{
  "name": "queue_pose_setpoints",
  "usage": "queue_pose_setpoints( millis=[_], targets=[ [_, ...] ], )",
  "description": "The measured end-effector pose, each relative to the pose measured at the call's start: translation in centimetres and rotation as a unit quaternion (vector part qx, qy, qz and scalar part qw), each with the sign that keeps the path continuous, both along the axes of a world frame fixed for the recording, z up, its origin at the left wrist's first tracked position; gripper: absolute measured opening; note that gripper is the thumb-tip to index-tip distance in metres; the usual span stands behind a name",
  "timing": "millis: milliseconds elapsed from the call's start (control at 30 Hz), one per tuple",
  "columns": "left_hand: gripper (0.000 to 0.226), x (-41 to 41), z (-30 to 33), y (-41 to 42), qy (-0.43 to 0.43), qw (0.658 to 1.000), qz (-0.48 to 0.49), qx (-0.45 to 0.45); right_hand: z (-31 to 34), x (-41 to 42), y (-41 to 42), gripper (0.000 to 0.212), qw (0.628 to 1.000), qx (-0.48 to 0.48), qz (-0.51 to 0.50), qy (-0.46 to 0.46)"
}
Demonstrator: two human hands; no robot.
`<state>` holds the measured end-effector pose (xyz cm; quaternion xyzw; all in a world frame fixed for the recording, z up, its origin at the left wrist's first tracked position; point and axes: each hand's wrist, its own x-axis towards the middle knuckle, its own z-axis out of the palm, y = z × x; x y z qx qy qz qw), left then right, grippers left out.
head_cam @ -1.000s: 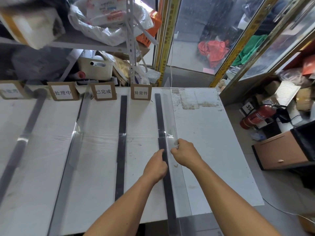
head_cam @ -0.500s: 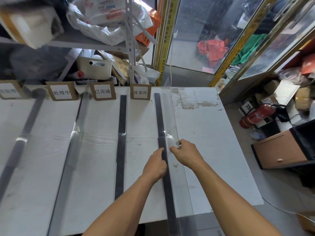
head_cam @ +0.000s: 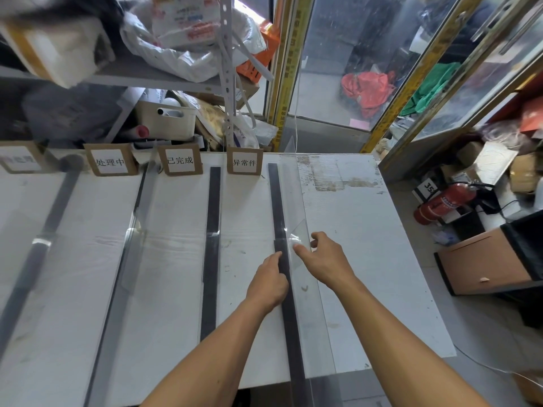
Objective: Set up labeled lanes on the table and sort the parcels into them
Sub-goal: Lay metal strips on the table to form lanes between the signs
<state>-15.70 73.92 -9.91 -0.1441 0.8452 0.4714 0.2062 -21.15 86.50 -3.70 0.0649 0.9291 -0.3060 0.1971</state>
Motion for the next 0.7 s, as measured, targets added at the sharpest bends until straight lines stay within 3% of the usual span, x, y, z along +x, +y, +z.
queue_pose_setpoints(
  millis=[233,433,700],
  targets=[
    [0.049,-1.2,2.5,-0.5,0.072,0.995,0.070,0.016,2.3,-0.5,-0.9,0.066,0.991,-0.027,-0.027,0.124],
    [0.044,-2.9,6.0,-2.5,0.149,0.980,0.125,0.034,4.9,-0.2,-3.0,0.058,0.985,-0.046,-0.033,0.162],
    [0.040,-2.3,13.0,-10.2,0.247,0.956,0.150,0.051,10.1,1.6,-11.4,0.052,0.963,-0.086,-0.004,0.256]
  ],
)
